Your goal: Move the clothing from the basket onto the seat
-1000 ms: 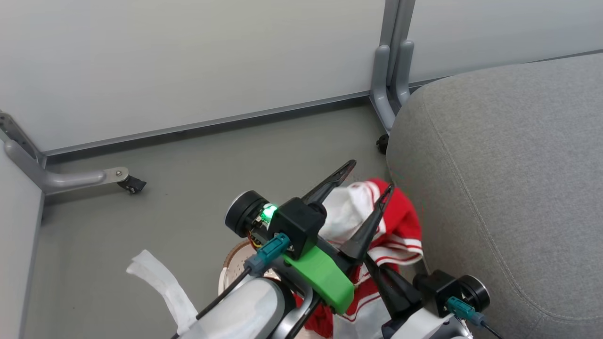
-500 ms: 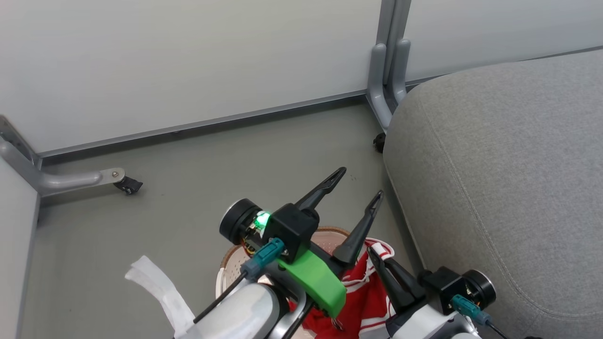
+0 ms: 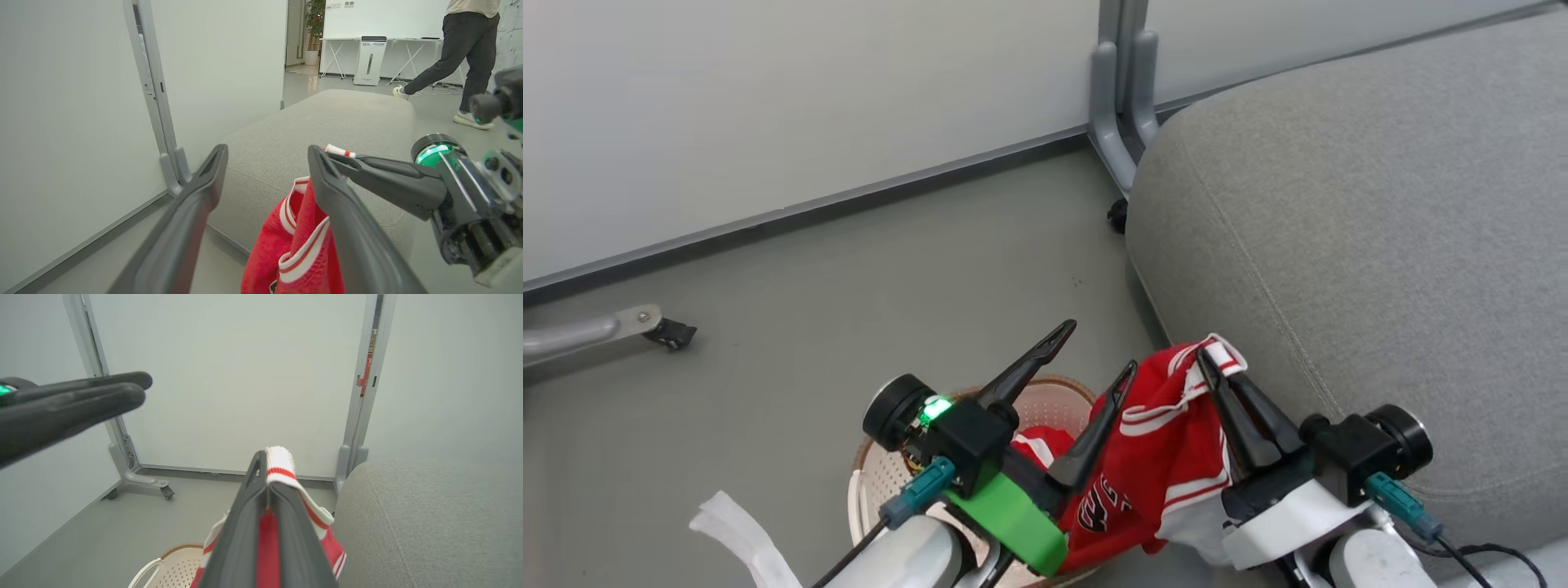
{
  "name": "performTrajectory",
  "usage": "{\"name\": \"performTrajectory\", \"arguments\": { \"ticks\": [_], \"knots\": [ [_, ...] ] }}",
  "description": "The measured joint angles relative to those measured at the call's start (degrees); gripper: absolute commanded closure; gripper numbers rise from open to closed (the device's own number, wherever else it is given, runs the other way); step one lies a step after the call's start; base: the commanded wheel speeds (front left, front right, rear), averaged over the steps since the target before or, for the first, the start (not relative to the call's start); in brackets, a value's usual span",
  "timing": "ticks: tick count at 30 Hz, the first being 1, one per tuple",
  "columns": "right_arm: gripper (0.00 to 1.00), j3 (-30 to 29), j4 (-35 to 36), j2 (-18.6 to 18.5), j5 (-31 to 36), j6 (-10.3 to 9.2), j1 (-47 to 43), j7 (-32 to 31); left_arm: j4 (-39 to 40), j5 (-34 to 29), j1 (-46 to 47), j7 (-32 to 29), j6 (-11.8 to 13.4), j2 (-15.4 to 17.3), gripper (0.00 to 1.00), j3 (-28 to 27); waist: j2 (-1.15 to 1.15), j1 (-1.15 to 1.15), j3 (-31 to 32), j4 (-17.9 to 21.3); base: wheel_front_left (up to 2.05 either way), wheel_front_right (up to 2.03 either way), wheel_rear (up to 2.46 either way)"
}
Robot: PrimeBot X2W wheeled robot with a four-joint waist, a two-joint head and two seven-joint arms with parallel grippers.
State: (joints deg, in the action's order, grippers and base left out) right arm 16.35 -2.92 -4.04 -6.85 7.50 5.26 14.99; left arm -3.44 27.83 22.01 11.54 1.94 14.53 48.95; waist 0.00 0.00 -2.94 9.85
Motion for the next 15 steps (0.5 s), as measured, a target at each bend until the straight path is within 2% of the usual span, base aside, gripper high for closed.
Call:
{"name": "performTrajectory", "arguments": {
  "ticks": [6, 15],
  "knots": [
    [1.00, -0.81, 5.69, -0.89, 0.67, 0.00, 0.70, 0.00, -1.11, -1.75, 0.04, 1.67, -1.52, 2.50, 0.00, 0.16, 0.00, 0.00, -3.36, 3.45, 0.00, 0.00, 0.00],
    [1.00, -2.82, 11.59, -1.51, 1.86, 0.00, 1.77, 0.00, -1.12, -2.70, 0.79, 2.37, -2.44, 4.33, 0.00, -0.20, 0.00, 0.00, -9.56, 8.81, 0.00, 0.00, 0.00]
  ]
}}
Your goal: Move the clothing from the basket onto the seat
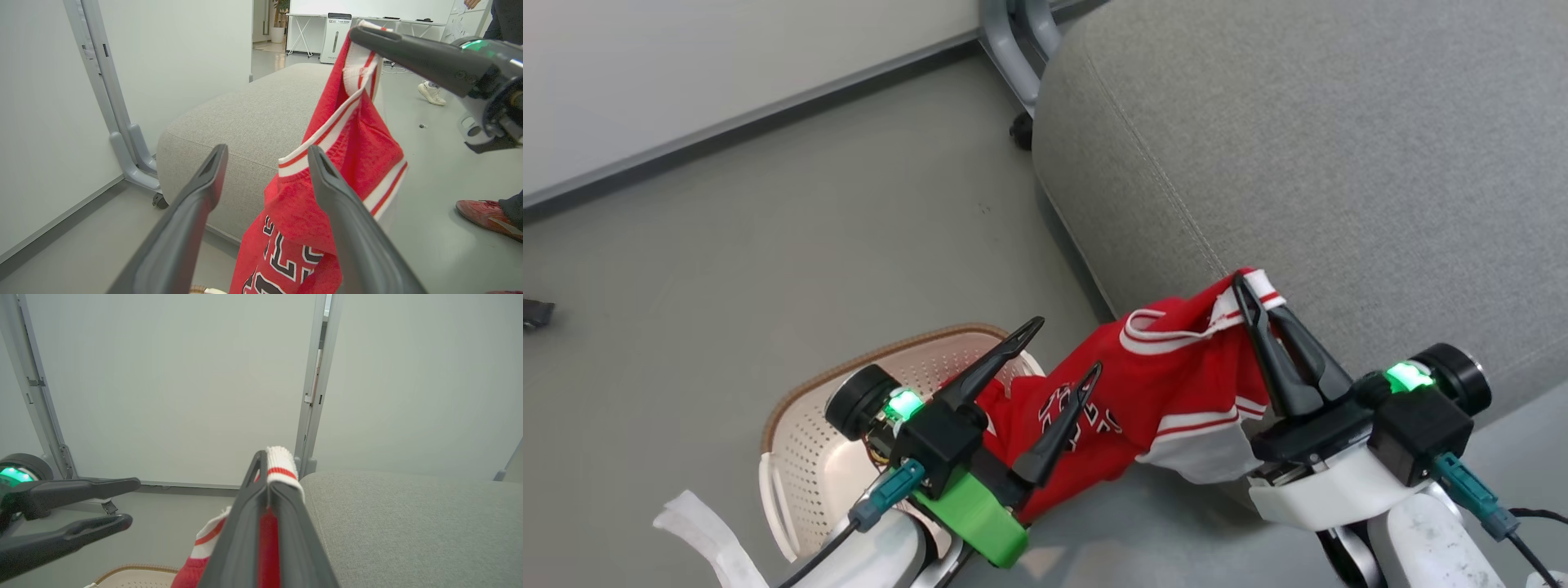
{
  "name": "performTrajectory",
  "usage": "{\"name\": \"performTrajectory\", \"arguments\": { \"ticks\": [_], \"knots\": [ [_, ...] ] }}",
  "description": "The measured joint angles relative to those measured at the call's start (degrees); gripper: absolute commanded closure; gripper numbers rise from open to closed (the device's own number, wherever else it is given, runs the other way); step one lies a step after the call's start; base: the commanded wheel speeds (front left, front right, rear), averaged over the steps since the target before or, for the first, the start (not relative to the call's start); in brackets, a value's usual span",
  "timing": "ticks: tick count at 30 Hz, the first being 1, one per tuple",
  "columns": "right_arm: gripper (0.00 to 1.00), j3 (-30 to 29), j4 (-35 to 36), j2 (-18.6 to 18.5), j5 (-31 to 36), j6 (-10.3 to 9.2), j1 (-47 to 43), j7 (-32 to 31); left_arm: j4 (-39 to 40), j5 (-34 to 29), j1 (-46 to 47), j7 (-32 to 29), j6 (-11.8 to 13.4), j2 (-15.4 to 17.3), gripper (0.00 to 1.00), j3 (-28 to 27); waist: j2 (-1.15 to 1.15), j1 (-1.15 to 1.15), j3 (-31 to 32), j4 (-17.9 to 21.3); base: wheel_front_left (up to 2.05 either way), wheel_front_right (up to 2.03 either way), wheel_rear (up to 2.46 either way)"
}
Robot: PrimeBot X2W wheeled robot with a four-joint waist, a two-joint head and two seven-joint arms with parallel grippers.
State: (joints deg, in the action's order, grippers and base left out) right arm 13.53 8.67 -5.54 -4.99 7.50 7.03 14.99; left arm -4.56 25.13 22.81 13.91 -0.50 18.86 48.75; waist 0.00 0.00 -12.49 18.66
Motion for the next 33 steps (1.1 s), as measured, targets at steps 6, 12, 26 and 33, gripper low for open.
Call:
{"name": "performTrajectory", "arguments": {
  "ticks": [6, 12, 26, 33],
  "knots": [
    [1.00, -2.07, 4.08, 0.22, 0.59, 0.01, 3.81, 0.00, 0.79, -1.12, 2.21, -1.02, -0.60, 0.92, 0.00, 0.62, 0.00, 0.00, -5.17, 2.44, 0.00, 0.00, 0.00],
    [1.00, -8.12, 9.99, -3.39, -1.04, 0.01, 17.19, 0.00, 3.00, -2.08, 4.95, -3.04, -1.55, 2.59, 0.00, 1.00, 0.00, 0.00, -11.12, 3.59, 0.00, 0.00, 0.00],
    [1.00, -24.27, 1.76, -27.57, -2.86, 0.03, 57.31, 0.10, 7.01, -5.12, 11.62, -6.54, -3.27, 4.08, 0.00, 2.52, 0.00, 0.01, -23.36, 0.35, 0.00, 0.00, 0.00],
    [1.00, -29.77, -2.23, -32.49, 1.97, 0.05, 58.07, 0.10, 7.14, -5.37, 12.05, -6.28, -3.28, 4.19, 0.00, 2.94, 0.00, 0.01, -26.79, -4.38, 0.00, 0.00, 0.00]
  ]
}}
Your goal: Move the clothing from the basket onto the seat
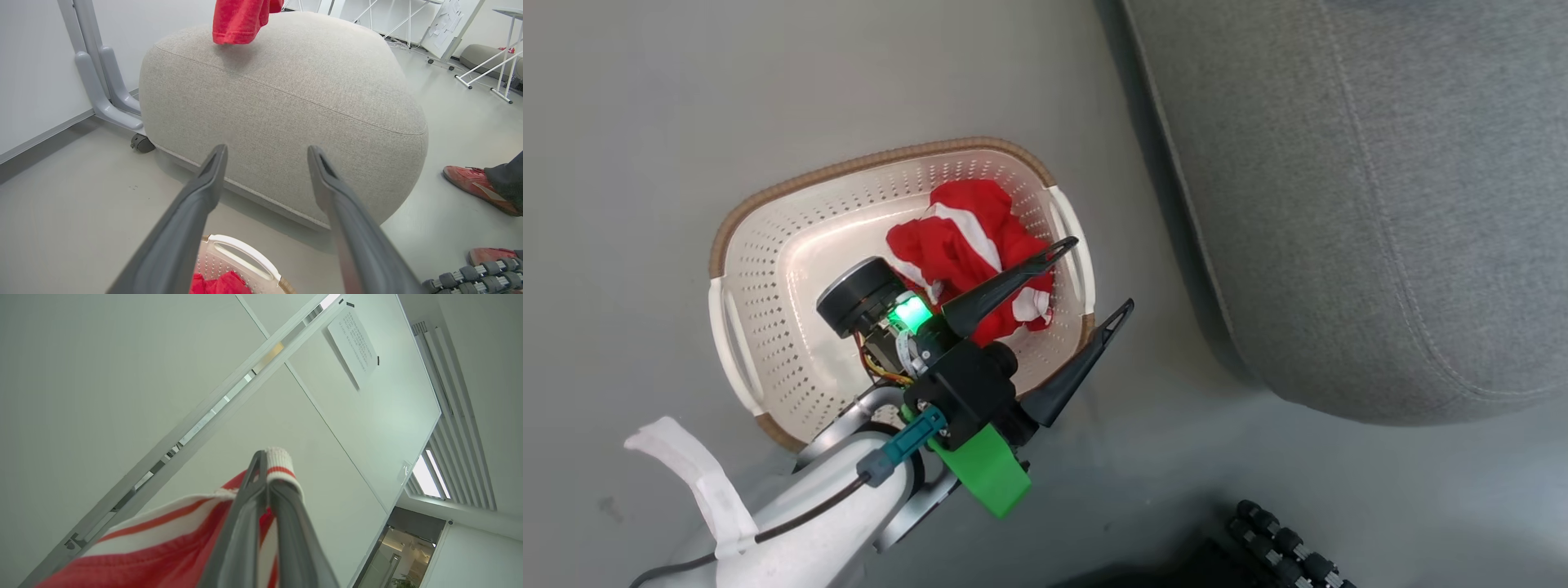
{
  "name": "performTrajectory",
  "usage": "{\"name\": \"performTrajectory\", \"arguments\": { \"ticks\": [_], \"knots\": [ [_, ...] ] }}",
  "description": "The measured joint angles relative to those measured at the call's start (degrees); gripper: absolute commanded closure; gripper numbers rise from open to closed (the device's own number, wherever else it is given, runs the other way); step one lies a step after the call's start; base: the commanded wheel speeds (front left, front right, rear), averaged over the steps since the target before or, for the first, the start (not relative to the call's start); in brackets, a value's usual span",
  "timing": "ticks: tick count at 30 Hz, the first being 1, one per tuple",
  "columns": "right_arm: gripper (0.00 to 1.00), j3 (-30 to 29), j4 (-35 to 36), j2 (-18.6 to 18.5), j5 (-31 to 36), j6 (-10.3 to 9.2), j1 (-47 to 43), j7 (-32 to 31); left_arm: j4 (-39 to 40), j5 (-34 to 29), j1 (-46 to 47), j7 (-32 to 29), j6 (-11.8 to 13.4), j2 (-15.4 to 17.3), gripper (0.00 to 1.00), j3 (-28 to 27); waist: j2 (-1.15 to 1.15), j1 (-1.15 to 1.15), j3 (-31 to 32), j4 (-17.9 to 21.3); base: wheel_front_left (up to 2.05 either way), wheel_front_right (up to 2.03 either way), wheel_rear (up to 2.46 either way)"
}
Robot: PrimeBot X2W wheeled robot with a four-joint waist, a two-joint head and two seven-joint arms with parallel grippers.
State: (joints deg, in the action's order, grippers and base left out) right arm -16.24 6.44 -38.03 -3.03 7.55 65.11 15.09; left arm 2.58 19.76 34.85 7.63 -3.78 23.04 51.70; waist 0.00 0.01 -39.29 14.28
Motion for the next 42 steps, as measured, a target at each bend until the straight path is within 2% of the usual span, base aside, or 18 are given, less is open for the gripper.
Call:
{"name": "performTrajectory", "arguments": {
  "ticks": [2, 5, 11, 15, 24, 25, 26, 27, 34, 37, 42],
  "knots": [
    [1.00, -3.20, -0.87, 0.69, -0.11, -0.01, -0.84, 0.00, -0.03, 0.00, 0.02, 0.10, 0.03, 0.01, 0.00, 0.01, 0.00, 0.00, -0.82, -1.37, 0.00, 0.00, 0.00],
    [1.00, -4.95, -1.51, 0.44, 0.62, -0.01, -3.63, 0.00, -0.01, 0.00, 0.02, 0.52, 0.23, 0.01, 0.00, 0.04, 0.00, 0.00, -1.87, -2.82, 0.00, 0.00, 0.00],
    [1.00, -10.49, -4.13, 3.37, 0.66, -0.01, -12.05, 0.00, -0.22, 0.29, 0.07, 1.37, 1.29, -0.75, 0.00, -0.47, 0.00, 0.00, -3.14, -4.31, 0.00, 0.00, 0.00],
    [1.00, -12.18, -8.13, 6.39, 1.72, -0.01, -19.19, 0.00, -0.34, 0.38, 0.18, 1.60, 1.29, -0.89, 0.00, -0.41, 0.00, 0.00, -3.39, -4.69, 0.00, 0.00, 0.00],
    [1.00, -14.17, -21.08, 15.77, 2.74, -0.01, -31.99, -0.01, -1.53, 1.33, 0.16, 2.33, 1.30, -1.35, 0.00, 0.01, 0.00, -0.01, -2.30, -5.25, 0.00, 0.00, 0.00],
    [0.92, -14.74, -21.93, 16.95, 2.68, -0.01, -32.90, -0.01, -1.70, 1.40, 0.10, 2.38, 1.38, -1.38, 0.00, 0.03, 0.00, -0.01, -2.00, -5.27, 0.00, 0.00, 0.00],
    [0.31, -15.27, -22.31, 18.06, 2.68, -0.01, -33.78, 0.00, -1.88, 1.51, 0.03, 2.54, 1.55, -1.45, 0.00, 0.02, 0.00, -0.01, -1.67, -5.28, 0.00, 0.00, 0.00],
    [0.00, -15.83, -22.26, 19.11, 2.86, -0.01, -34.54, -0.01, -2.01, 1.68, -0.11, 2.67, 1.82, -1.55, 0.00, -0.01, 0.00, -0.01, -1.32, -5.26, 0.00, 0.00, 0.00],
    [0.00, -15.30, -17.78, 27.83, 4.25, -0.02, -42.30, -0.01, -3.80, 3.42, -2.40, 4.54, 2.64, -2.21, 0.00, -0.38, 0.00, -0.01, 1.89, -4.69, 0.00, 0.00, 0.00],
    [0.00, -13.76, -16.55, 29.87, 4.63, -0.02, -46.12, -0.01, -4.95, 4.52, -3.84, 5.58, 3.27, -3.12, 0.00, -0.86, 0.00, -0.01, 3.99, -4.54, 0.00, 0.00, 0.00],
    [0.00, -8.79, -15.49, 31.22, 4.60, -0.02, -51.11, -0.01, -7.97, 6.27, -7.53, 6.91, 4.53, -5.23, 0.00, -2.47, 0.00, -0.01, 8.33, -4.76, 0.00, 0.00, 0.00]
  ]
}}
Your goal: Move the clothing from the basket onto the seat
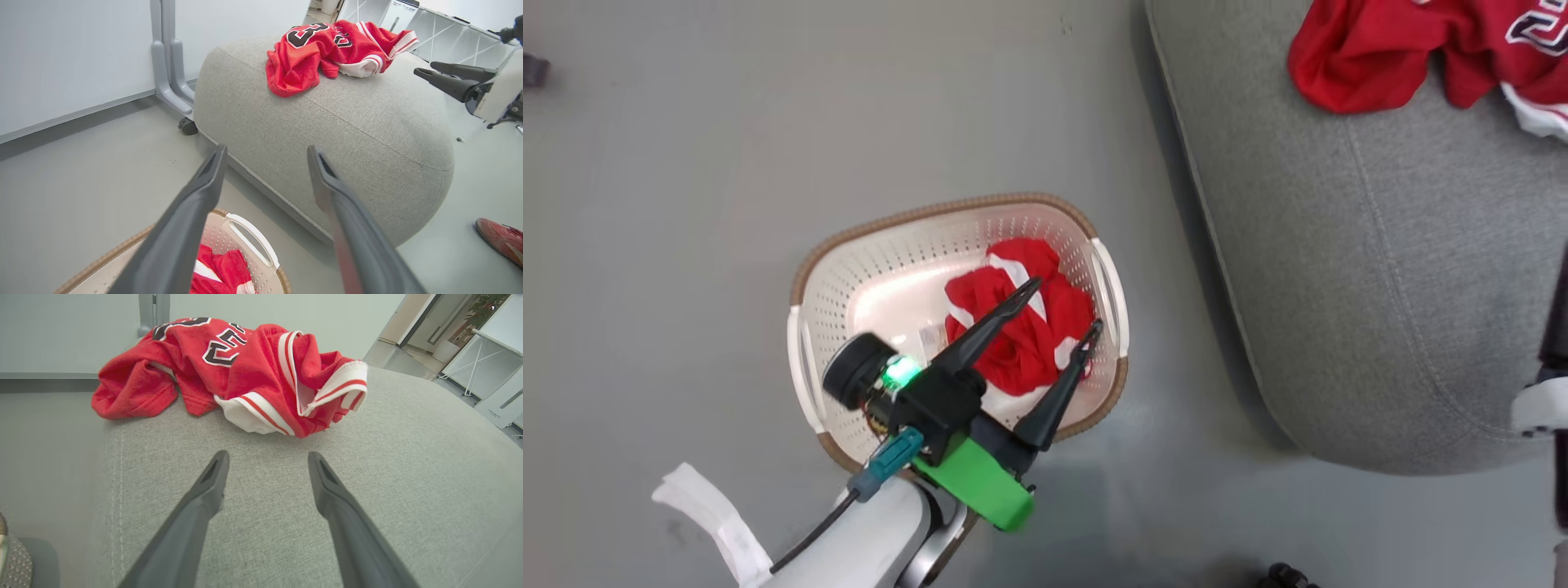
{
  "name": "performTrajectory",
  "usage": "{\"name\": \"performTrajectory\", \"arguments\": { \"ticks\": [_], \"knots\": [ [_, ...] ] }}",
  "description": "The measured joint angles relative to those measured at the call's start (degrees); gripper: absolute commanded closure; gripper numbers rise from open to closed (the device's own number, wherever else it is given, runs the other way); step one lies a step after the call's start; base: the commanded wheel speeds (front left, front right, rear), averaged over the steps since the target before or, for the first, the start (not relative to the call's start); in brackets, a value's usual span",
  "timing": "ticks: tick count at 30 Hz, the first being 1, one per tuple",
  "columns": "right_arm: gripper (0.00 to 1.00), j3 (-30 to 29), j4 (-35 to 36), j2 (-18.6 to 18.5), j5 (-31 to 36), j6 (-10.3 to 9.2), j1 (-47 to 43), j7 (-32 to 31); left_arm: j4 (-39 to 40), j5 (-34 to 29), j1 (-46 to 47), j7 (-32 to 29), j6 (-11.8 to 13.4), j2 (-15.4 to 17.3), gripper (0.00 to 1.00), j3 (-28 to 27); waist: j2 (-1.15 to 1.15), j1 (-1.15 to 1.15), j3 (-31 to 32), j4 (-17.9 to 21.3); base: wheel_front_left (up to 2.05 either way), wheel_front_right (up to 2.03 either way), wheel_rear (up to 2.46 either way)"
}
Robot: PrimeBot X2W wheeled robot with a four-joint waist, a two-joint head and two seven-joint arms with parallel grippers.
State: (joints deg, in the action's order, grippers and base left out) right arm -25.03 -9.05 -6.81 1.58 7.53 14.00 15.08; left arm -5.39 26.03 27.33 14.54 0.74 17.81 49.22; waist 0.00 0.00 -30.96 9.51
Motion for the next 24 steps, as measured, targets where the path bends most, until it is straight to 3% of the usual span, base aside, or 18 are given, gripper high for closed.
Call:
{"name": "performTrajectory", "arguments": {
  "ticks": [4, 9, 24],
  "knots": [
    [0.00, 5.90, 0.33, 0.44, -0.42, 0.00, -2.55, 0.00, -2.44, 1.34, -4.00, 0.41, 1.68, -1.63, 0.00, -2.99, 0.00, 0.00, 4.24, -0.62, 0.00, 0.00, 0.00],
    [0.00, 12.85, 0.15, 0.67, -1.76, 0.00, -5.36, 0.00, -2.27, -2.12, -8.51, 0.49, 4.43, -4.27, 0.00, -9.21, 0.00, 0.00, 9.74, -2.10, 0.00, 0.00, 0.00],
    [0.00, 25.70, -0.53, 2.22, -5.41, 0.00, -10.72, 0.00, -0.37, -9.45, -25.32, 0.58, 3.77, -11.35, 0.00, -30.87, 0.00, -0.01, 24.77, -9.39, 0.00, 0.00, 0.00]
  ]
}}
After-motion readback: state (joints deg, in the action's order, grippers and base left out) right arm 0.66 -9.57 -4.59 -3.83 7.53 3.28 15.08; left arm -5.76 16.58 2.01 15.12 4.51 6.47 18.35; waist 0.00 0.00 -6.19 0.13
